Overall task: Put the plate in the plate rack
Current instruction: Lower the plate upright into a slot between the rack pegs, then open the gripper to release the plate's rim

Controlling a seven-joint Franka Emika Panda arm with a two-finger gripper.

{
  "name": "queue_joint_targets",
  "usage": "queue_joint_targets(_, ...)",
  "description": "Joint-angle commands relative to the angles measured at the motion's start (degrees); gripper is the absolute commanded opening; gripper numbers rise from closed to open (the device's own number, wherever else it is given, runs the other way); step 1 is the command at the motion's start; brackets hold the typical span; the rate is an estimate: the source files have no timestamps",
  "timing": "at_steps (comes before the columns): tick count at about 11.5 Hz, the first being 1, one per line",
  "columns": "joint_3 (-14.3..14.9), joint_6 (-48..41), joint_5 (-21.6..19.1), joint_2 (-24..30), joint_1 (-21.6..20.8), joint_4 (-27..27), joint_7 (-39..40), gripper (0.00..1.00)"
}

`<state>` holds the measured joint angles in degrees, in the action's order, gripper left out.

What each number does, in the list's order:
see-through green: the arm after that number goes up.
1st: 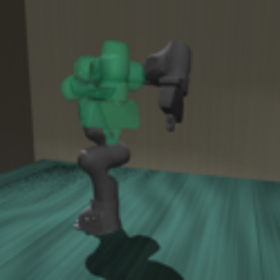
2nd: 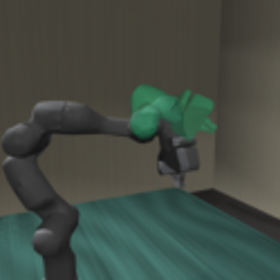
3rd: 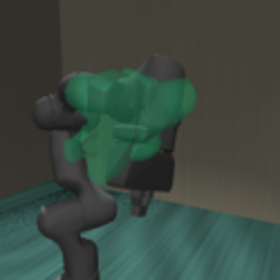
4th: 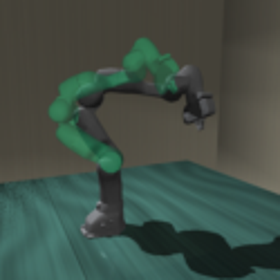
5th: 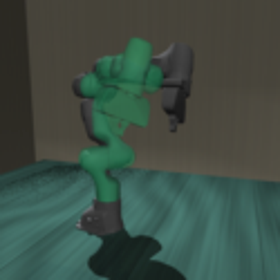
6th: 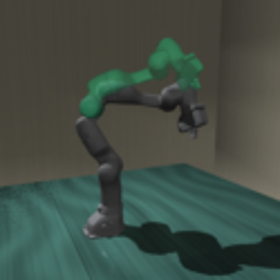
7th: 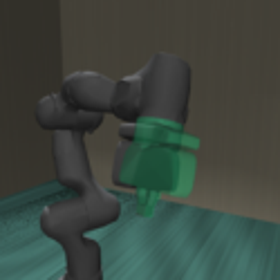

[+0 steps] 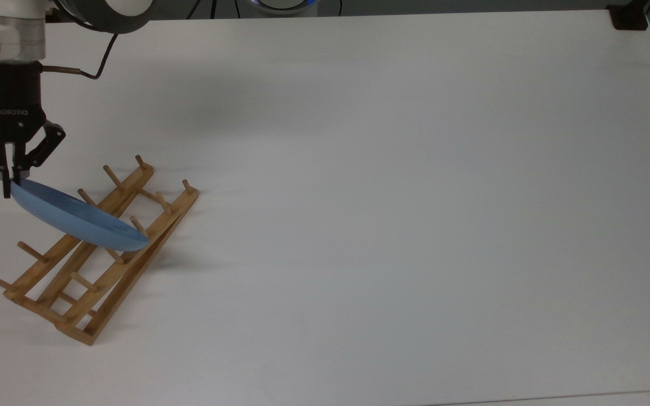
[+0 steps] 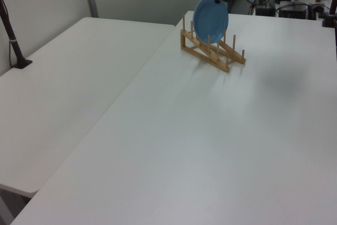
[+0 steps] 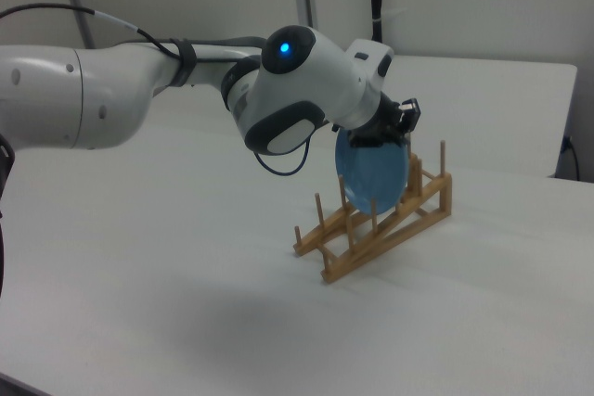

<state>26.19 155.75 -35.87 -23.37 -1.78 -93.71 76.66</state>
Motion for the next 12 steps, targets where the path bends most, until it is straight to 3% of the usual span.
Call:
queue_joint_targets(1, 0.5, 1.2, -1.8, 0.8, -0.9, -2.9, 3.4, 0.05)
queue_joint_targets(2, 0.5, 1.2, -1.7, 0.7, -0.9, -3.1, 3.5, 0.18)
queue_joint_targets(3, 0.5, 1.2, -1.8, 0.8, -0.9, -3.3, 3.2, 0.52)
queue_joint_targets(5, 0.5, 1.2, -3.9, 0.8, -0.7, -3.4, 2.8, 0.98)
queue_joint_targets(8, 0.5, 1.2, -6.4, 1.0, -0.9, -3.1, 1.4, 1.0)
queue_joint_targets(9, 0.4, 1.2, -8.2, 1.1, -1.3, -2.7, -1.7, 1.0)
queue_joint_targets(12, -0.1, 1.1, -8.3, 2.9, -4.3, -2.2, -16.3, 1.0)
